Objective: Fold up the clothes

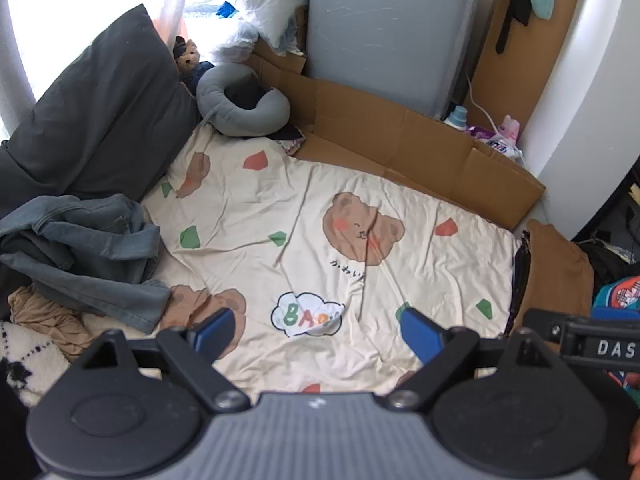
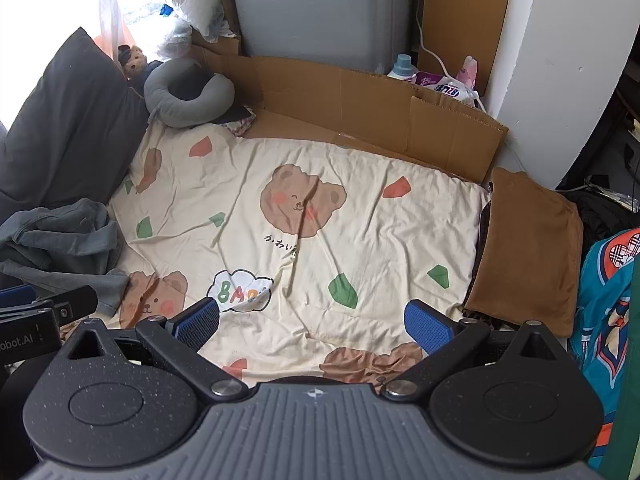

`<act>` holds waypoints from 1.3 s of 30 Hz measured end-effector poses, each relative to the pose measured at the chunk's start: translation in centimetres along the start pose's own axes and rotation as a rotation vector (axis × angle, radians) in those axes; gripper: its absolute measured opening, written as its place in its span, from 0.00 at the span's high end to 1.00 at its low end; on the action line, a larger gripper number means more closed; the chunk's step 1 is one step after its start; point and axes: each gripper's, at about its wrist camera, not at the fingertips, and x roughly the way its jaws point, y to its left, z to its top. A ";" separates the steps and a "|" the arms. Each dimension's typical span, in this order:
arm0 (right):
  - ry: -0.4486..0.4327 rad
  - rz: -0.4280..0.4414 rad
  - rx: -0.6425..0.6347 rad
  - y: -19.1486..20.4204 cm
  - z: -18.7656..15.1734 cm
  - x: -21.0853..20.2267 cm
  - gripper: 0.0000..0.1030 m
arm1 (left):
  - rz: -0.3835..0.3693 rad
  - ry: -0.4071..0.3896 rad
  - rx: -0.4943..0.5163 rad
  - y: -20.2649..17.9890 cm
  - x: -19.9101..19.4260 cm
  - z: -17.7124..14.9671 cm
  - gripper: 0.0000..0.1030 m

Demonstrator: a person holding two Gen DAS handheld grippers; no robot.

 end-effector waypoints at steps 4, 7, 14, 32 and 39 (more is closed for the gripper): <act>0.002 -0.003 -0.002 0.1 0.0 0.0 0.01 | -0.002 0.000 0.002 0.1 0.1 0.1 0.11; 0.002 -0.005 -0.005 0.1 -0.1 0.0 0.01 | 0.001 -0.001 0.000 0.1 0.0 0.0 0.11; 0.005 -0.005 -0.006 -0.1 0.1 0.1 0.01 | 0.006 -0.002 0.004 0.0 0.1 0.0 0.11; 0.004 -0.012 -0.007 0.0 0.1 0.1 0.01 | 0.012 -0.004 0.005 -0.1 0.1 -0.1 0.11; 0.001 -0.015 -0.009 0.1 0.0 0.1 0.01 | 0.016 -0.003 0.007 -0.1 0.1 -0.2 0.11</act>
